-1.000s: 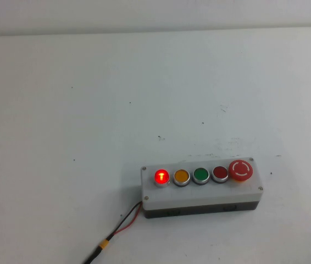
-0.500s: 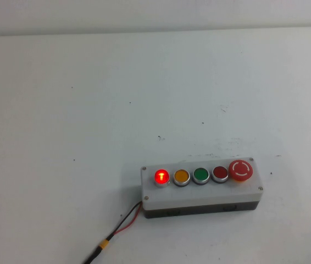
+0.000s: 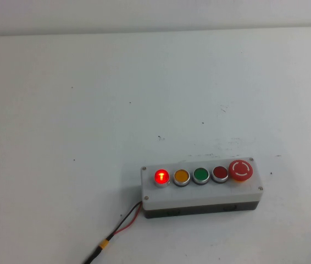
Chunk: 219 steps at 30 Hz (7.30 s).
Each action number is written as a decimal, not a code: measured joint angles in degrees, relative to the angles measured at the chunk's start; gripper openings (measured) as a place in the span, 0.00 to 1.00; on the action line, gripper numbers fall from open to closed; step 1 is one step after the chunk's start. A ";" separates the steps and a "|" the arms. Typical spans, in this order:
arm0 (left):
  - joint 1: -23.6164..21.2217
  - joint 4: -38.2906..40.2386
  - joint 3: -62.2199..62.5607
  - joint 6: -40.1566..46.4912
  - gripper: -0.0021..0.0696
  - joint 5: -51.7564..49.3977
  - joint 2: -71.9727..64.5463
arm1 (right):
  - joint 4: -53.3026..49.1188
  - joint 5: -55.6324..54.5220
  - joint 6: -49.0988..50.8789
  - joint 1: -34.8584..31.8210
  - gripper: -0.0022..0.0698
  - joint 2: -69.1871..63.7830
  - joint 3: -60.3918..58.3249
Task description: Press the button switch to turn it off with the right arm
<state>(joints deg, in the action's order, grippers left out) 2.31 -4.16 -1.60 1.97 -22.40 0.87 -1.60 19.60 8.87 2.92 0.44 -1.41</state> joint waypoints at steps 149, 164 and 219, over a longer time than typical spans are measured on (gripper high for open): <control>0.00 0.00 0.00 0.00 0.03 0.00 0.00 | 10.40 50.66 -9.18 41.69 0.01 -116.55 106.48; 0.00 0.00 0.00 0.00 0.03 0.00 0.00 | 8.63 50.45 -7.91 42.14 0.01 -116.31 104.57; 0.00 0.00 0.00 0.00 0.03 0.00 0.00 | 6.96 52.17 -21.19 42.14 0.01 -74.78 81.13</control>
<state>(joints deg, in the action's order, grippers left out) 2.31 -4.16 -1.60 1.97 -22.40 0.87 5.35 71.77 -12.33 45.06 -74.34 79.72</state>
